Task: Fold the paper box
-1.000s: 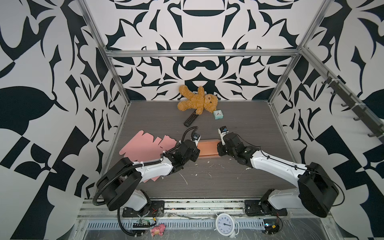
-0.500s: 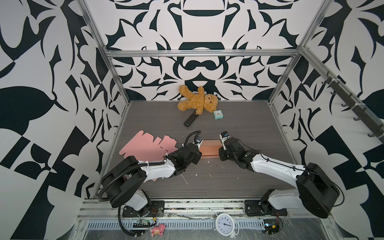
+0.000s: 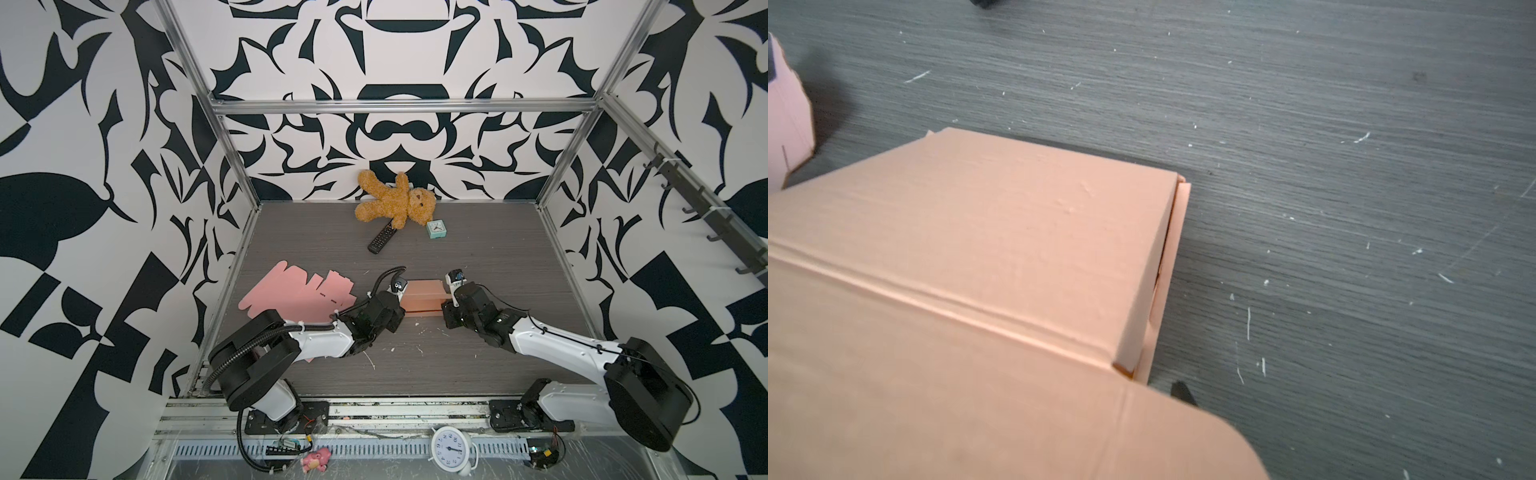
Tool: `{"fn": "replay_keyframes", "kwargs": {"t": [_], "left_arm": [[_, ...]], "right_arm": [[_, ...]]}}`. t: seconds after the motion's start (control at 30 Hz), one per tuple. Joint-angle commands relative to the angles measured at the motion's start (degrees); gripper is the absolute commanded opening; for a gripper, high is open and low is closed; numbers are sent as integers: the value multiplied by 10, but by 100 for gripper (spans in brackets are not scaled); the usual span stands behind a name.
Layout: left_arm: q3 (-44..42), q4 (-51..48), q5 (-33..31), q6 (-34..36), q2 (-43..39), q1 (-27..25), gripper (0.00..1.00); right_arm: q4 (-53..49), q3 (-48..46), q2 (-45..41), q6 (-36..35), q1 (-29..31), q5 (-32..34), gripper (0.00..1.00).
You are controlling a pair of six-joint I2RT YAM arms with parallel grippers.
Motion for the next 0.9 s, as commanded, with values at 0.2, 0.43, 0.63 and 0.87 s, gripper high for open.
{"fn": "replay_keyframes", "kwargs": {"t": [0.2, 0.43, 0.63, 0.87], "left_arm": [[-3, -3, -4, -12, 15, -5, 7], [5, -15, -8, -22, 19, -5, 7], [11, -18, 1, -23, 21, -5, 8], [13, -21, 2, -23, 21, -5, 8]], "right_arm": [[47, -66, -102, 15, 4, -28, 57], [46, -83, -168, -13, 5, -77, 59], [43, -92, -256, -24, 5, -112, 61], [6, -32, -259, 21, 5, -143, 60]]}}
